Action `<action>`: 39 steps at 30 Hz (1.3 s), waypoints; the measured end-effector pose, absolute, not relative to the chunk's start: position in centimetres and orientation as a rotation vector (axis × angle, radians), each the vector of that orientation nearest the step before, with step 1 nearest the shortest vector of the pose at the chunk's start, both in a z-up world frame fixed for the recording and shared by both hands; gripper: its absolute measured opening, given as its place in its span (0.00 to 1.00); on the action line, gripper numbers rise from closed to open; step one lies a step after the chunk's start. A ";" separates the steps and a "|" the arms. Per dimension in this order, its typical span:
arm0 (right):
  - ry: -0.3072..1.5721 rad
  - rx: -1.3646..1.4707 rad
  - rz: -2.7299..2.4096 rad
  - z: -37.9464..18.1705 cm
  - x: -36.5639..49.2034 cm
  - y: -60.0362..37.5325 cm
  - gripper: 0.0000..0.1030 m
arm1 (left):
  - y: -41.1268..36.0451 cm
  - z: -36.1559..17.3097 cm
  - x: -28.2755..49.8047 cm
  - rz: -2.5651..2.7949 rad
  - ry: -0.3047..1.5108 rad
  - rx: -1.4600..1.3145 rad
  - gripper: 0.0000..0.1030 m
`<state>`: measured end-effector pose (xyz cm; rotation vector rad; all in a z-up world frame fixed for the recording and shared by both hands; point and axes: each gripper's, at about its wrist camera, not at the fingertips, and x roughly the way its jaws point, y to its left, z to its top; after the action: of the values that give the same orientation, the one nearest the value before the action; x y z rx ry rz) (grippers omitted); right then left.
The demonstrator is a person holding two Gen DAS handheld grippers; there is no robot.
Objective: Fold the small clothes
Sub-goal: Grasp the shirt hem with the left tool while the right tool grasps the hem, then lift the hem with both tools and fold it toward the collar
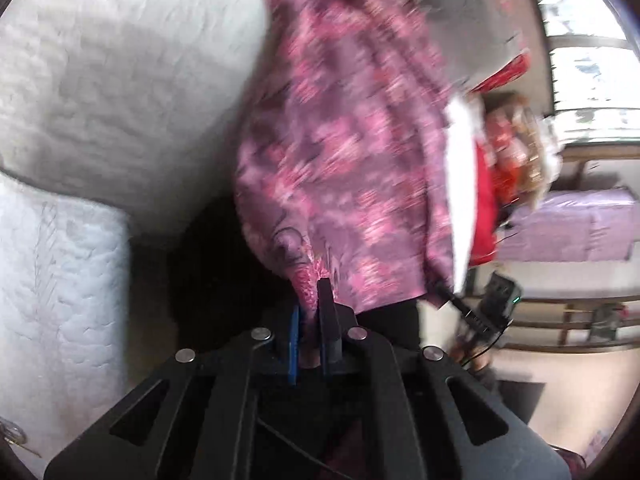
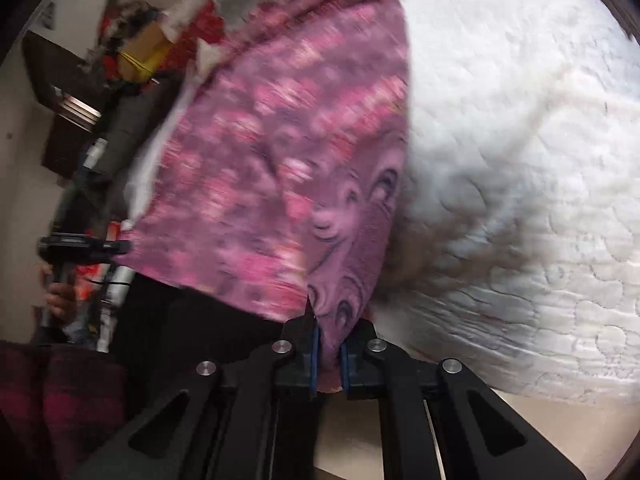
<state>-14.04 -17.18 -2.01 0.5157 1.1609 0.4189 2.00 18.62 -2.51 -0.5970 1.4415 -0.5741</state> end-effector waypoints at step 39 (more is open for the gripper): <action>0.622 1.136 0.176 -0.3 19.8 -27.0 0.06 | 17.4 -1.4 39.1 -0.376 1.125 -0.939 0.05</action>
<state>19.77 -26.99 -0.29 1.1356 0.6222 0.1763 39.12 17.35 -1.41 -0.9391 1.1253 -0.3756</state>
